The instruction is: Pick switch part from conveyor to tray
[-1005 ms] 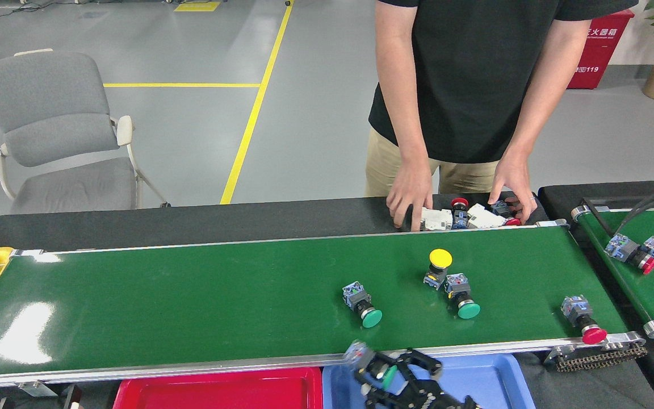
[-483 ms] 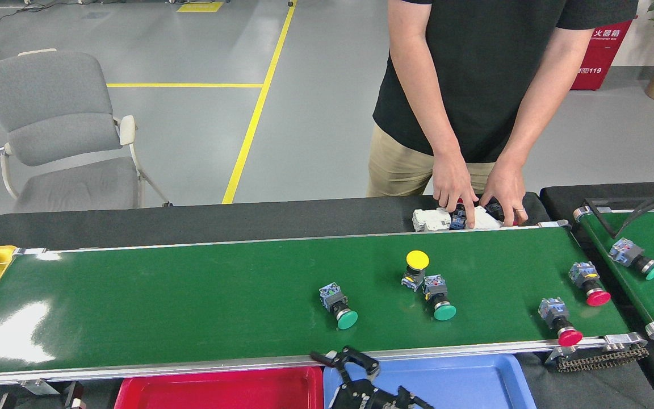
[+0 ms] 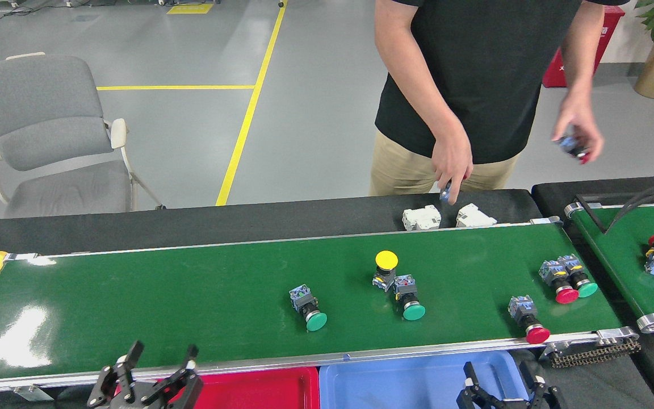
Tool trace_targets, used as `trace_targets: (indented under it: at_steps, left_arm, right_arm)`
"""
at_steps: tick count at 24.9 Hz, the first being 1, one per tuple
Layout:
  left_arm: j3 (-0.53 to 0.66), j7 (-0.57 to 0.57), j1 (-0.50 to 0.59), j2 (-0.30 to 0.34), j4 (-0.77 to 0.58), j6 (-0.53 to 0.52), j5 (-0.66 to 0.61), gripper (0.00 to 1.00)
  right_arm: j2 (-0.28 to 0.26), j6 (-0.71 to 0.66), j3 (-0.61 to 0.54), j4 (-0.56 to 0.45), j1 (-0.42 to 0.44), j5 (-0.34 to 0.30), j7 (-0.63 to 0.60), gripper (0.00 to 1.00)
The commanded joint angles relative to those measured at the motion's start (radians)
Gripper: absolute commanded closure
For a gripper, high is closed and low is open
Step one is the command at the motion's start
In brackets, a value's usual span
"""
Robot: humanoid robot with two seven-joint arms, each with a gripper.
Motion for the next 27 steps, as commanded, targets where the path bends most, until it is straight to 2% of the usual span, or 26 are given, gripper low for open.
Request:
trace_targets:
  at_steps: [1, 5, 8, 13, 18, 22, 23, 24, 25, 26, 27]
  left_arm:
    - [-0.031, -0.027, -0.020, -0.024, 0.007, 0.053, -0.021, 0.00]
    - [-0.044, -0.041, -0.032, -0.072, 0.030, 0.052, -0.082, 0.00]
    - [-0.083, -0.042, -0.034, -0.083, 0.048, 0.052, -0.096, 0.00]
    - [-0.083, -0.044, -0.069, -0.089, 0.114, 0.055, -0.096, 0.00]
    - [-0.027, -0.044, -0.138, -0.092, 0.194, 0.066, -0.096, 0.00]
    - [0.025, -0.044, -0.189, -0.092, 0.284, 0.069, -0.095, 0.00]
    - [0.045, -0.044, -0.206, -0.092, 0.300, 0.070, -0.095, 0.00]
    - [0.059, -0.044, -0.221, -0.092, 0.312, 0.075, -0.095, 0.02]
    - [0.068, -0.041, -0.229, -0.090, 0.320, 0.090, -0.093, 0.09]
    - [0.071, -0.041, -0.230, -0.089, 0.321, 0.099, -0.089, 0.22]
    - [0.073, -0.039, -0.230, -0.086, 0.321, 0.099, -0.082, 0.47]
  right_arm:
    - [-0.004, 0.012, 0.043, -0.008, -0.025, 0.023, 0.043, 0.02]
    - [-0.007, 0.012, 0.059, -0.010, -0.002, 0.032, 0.045, 0.02]
    - [-0.007, 0.012, 0.060, -0.013, 0.025, 0.035, 0.045, 0.02]
    - [-0.004, 0.015, 0.060, -0.014, 0.038, 0.049, 0.045, 0.02]
    - [-0.008, 0.081, 0.060, 0.001, 0.004, 0.052, 0.048, 0.02]
    - [-0.001, 0.108, 0.063, 0.075, -0.096, 0.092, 0.089, 0.04]
    - [-0.001, 0.127, 0.072, 0.104, -0.123, 0.098, 0.097, 0.10]
    - [-0.002, 0.137, 0.097, 0.131, -0.148, 0.099, 0.098, 0.22]
    - [-0.008, 0.138, 0.124, 0.156, -0.168, 0.099, 0.098, 0.37]
    - [-0.010, 0.140, 0.137, 0.170, -0.180, 0.101, 0.098, 0.49]
    - [-0.013, 0.138, 0.148, 0.179, -0.188, 0.101, 0.098, 0.63]
